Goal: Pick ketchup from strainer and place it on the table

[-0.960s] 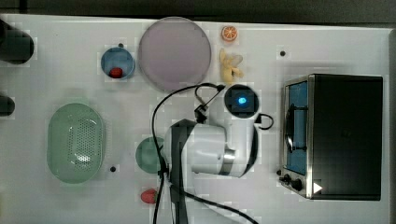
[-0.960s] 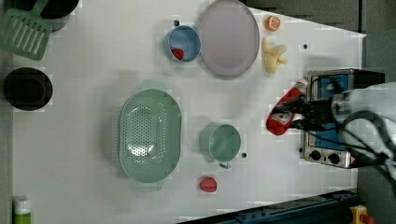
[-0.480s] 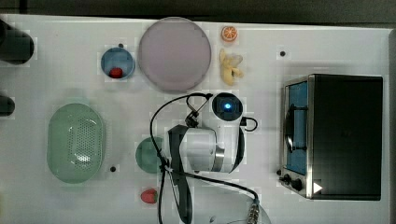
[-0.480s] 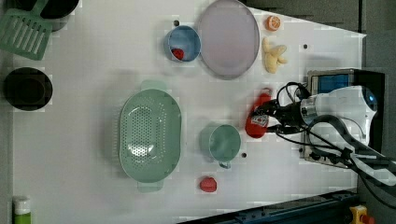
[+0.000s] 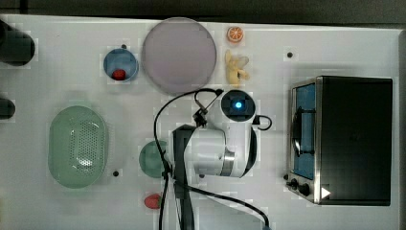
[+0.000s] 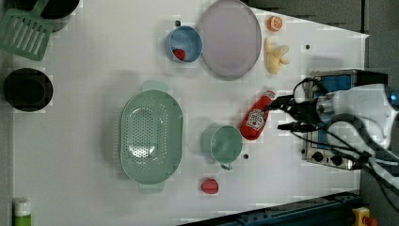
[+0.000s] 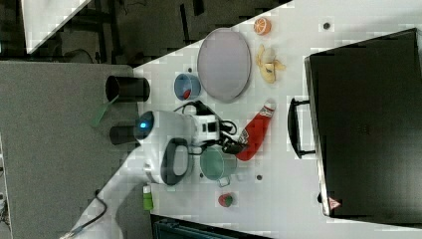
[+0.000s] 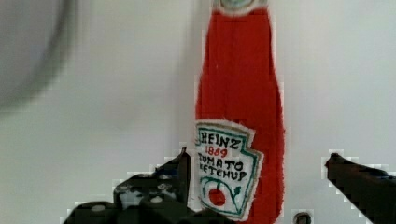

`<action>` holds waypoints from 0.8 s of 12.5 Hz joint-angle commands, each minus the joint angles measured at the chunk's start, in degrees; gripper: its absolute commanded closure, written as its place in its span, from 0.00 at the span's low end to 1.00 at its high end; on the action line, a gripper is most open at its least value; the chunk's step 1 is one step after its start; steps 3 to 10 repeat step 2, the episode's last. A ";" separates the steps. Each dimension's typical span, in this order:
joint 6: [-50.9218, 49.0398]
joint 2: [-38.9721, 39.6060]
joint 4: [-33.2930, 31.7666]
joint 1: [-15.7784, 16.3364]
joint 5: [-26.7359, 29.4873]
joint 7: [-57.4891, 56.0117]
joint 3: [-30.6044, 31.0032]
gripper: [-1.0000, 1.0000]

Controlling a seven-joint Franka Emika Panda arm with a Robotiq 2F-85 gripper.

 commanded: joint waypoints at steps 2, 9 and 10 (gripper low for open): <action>-10.45 -9.17 13.34 0.19 0.52 1.30 0.20 0.00; -10.45 -9.17 13.34 0.19 0.52 1.30 0.20 0.00; -10.45 -9.17 13.34 0.19 0.52 1.30 0.20 0.00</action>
